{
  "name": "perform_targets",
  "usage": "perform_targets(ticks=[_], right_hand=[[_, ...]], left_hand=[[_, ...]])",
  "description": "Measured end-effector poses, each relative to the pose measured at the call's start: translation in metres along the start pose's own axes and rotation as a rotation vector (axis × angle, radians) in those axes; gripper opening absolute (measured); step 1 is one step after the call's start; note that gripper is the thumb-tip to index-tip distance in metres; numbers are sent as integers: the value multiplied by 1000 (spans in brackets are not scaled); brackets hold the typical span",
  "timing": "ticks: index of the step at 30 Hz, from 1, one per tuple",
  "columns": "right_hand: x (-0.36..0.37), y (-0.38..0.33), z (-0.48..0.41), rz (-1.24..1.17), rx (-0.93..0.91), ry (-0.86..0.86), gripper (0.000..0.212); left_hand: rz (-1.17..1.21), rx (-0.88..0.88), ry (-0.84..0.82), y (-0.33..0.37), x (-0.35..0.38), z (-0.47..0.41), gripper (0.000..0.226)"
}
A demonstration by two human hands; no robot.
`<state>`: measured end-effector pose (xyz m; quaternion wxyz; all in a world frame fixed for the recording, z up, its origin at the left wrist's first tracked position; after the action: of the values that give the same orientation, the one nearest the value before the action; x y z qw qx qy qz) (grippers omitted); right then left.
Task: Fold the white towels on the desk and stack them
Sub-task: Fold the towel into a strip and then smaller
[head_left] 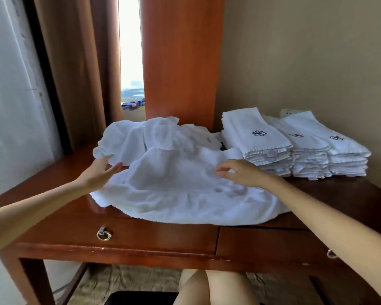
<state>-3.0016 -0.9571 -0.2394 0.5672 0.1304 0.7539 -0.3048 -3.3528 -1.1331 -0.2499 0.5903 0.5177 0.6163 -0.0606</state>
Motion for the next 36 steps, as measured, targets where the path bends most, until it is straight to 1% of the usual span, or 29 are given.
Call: perform_targets(ticks=[1, 3, 4, 5, 6, 7, 8, 11, 12, 13, 15, 16, 17, 18, 19, 20, 21, 22, 23, 24, 25, 26, 28, 29, 30, 31, 34, 35, 36], right_hand=[[11, -12, -10, 13, -37, -25, 30], [36, -33, -27, 48, -92, -90, 32], [48, -40, -34, 63, -99, -105, 33], [60, -44, -40, 74, -113, -119, 35], [70, -48, -44, 83, -124, -135, 36], [79, -49, -48, 99, -134, -155, 38], [86, -49, -51, 118, -138, -175, 41], [93, -39, -54, 70, -100, -184, 48], [93, -34, -54, 8, -71, -178, 50], [92, -28, -53, -66, -44, -174, 50], [91, -19, -50, -212, 3, -177, 47], [90, -16, -49, -271, 23, -171, 40], [88, -11, -50, -306, 35, -156, 32], [86, -8, -49, -316, 44, -141, 24], [85, -4, -48, -314, 56, -136, 21], [83, -1, -45, -300, 68, -144, 22], [82, 2, -42, -261, 75, -162, 28], [81, 4, -37, -206, 72, -188, 38], [80, 5, -31, -160, 68, -218, 48], [79, 5, -25, -140, 65, -243, 58], [75, 6, -17, -146, 72, -266, 67], [71, 7, -8, -166, 84, -291, 77], [61, 8, 11, -171, 99, -334, 90], [56, 9, 20, -155, 94, -336, 91], [51, 9, 27, -155, 82, -325, 87], [47, 8, 34, -178, 63, -300, 78], [40, 4, 52, -380, 5, -256, 37], [40, 3, 57, -456, 6, -264, 30], [40, 4, 60, -506, 17, -264, 27]], left_hand=[[74, -140, -51, -17, 5, 2, 64], [44, -324, -238, -35, 15, 5, 75], [-59, -319, -321, -38, 18, 2, 73], [-106, -319, -374, -36, 19, 3, 64], [-145, -290, -376, -32, 18, 0, 53], [-152, -271, -338, -32, 15, -3, 43], [-190, -241, -259, -32, 7, -6, 35], [-402, -189, 47, -56, -40, -14, 21], [-443, -214, 99, -72, -53, -15, 22], [-462, -278, 112, -93, -62, -14, 28], [-509, -404, 58, -130, -65, -11, 48], [-539, -425, 17, -139, -62, -10, 58], [-581, -405, -8, -140, -58, -9, 66], [-627, -339, 4, -132, -54, -9, 71], [-660, -228, 39, -114, -50, -11, 72], [-659, -80, 75, -89, -43, -11, 70], [-600, 87, 67, -61, -32, -9, 62], [-484, 247, -27, -31, -15, -2, 51], [-365, 372, -183, -2, 6, 10, 44], [-292, 448, -357, 22, 27, 26, 43], [-252, 499, -485, 43, 44, 42, 46], [-250, 539, -531, 59, 56, 53, 49], [-254, 592, -483, 80, 67, 64, 56], [-231, 593, -478, 83, 70, 68, 63], [-188, 565, -506, 84, 74, 72, 67], [-143, 526, -551, 83, 77, 76, 66], [-153, 455, -657, 79, 80, 85, 61], [-162, 456, -674, 80, 79, 88, 60], [-155, 481, -675, 84, 79, 90, 56]])
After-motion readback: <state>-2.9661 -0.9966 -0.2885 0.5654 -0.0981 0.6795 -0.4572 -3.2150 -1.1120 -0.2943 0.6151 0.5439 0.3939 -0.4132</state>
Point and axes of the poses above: each hand's wrist, its own z-axis away from the middle knuckle, its own x-axis out of the palm, y = z × x, the point moved 7 cm from there along -z, towards the middle knuckle, and after that the axes turned 5 degrees about y, right-handed, at the moved point
